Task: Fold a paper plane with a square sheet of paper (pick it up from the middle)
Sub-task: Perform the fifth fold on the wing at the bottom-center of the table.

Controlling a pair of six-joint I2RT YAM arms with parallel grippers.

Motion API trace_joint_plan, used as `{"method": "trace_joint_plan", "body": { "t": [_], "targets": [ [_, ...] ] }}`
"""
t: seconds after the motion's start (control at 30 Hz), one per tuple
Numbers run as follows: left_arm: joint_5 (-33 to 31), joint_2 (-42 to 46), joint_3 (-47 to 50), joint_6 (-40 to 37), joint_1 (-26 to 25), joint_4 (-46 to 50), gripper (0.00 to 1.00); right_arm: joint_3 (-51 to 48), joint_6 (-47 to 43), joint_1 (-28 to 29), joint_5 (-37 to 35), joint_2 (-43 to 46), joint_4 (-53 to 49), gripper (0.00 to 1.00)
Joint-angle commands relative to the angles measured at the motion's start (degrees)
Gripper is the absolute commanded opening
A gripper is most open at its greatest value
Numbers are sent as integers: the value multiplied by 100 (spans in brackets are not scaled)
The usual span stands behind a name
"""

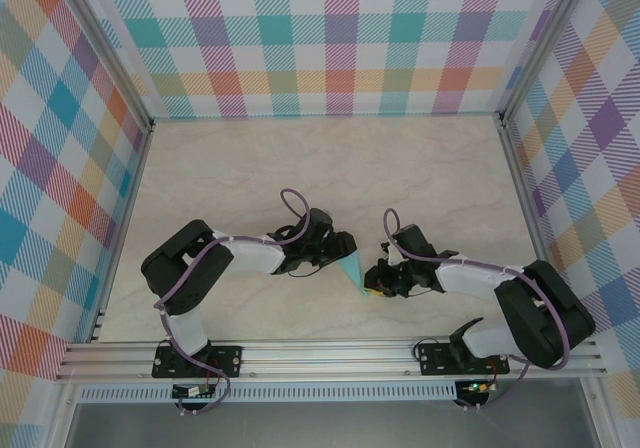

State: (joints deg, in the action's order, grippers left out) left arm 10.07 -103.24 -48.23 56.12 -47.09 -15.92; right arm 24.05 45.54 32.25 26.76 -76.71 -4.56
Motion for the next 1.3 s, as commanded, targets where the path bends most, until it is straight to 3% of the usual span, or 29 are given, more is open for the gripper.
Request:
{"method": "trace_joint_plan", "body": {
  "t": [0.0, 0.17, 0.33, 0.5, 0.6, 0.7, 1.27],
  "targets": [
    [-49, -486, 38, -75, 21, 439, 54, -102, -246, 18, 26, 67, -473, 16],
    [-31, -495, 23, -66, 22, 423, 54, -18, -349, 14, -22, 255, -594, 17],
    [-13, -512, -3, -57, 19, 424, 54, 135, -661, 90, -435, 839, -867, 31],
    [15, -548, -30, -45, 23, 434, 54, 387, -1190, 437, -1077, 966, -1258, 37],
    [28, -566, -33, -15, 16, 406, 54, 717, -1394, 955, -1618, 825, -1471, 39],
    [9, -565, -38, -8, 24, 397, 54, 1063, -1459, 1379, -2635, 538, -1857, 36],
    [62, -592, -93, -5, 20, 415, 54, 1697, -1513, 2461, -4356, -509, -2351, 28]
  ]
}}
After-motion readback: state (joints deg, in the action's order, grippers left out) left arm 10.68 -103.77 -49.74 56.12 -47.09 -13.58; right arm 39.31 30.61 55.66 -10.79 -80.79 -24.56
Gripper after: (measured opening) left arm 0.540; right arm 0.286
